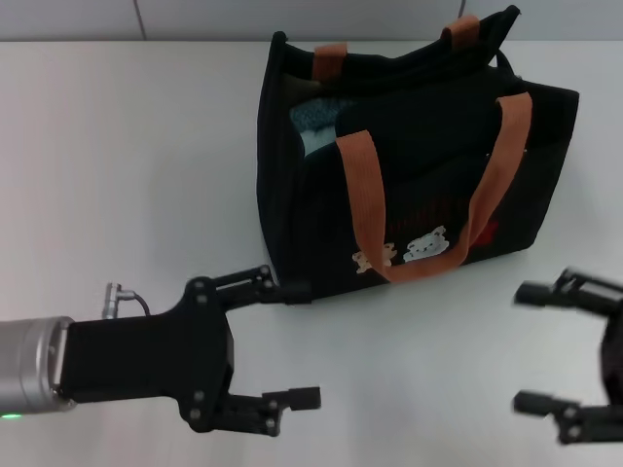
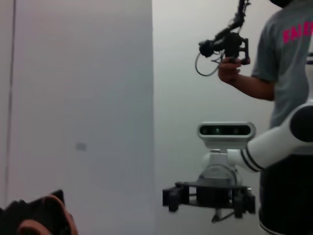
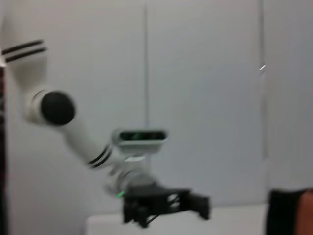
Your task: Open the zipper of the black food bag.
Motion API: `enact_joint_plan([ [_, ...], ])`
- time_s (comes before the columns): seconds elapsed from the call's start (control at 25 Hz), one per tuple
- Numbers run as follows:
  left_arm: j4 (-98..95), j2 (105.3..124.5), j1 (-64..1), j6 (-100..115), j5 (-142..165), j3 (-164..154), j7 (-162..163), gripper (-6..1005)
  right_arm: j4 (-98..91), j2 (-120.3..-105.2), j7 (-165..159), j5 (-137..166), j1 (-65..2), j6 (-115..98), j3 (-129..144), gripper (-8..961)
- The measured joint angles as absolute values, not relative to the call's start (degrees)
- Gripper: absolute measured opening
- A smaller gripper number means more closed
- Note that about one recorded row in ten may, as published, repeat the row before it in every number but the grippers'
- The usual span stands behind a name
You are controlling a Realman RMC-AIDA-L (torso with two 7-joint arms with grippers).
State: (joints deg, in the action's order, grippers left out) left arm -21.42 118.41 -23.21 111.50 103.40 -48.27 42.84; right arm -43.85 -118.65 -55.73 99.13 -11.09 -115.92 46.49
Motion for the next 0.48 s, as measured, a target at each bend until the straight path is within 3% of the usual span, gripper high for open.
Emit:
enact_joint_plan([
  [0.48, -21.2, 118.65, -23.4, 111.0, 103.7, -48.8, 42.2, 849, -37.4, -118.95, -54.8, 103.0, -14.8, -113.6, 46.0, 838],
])
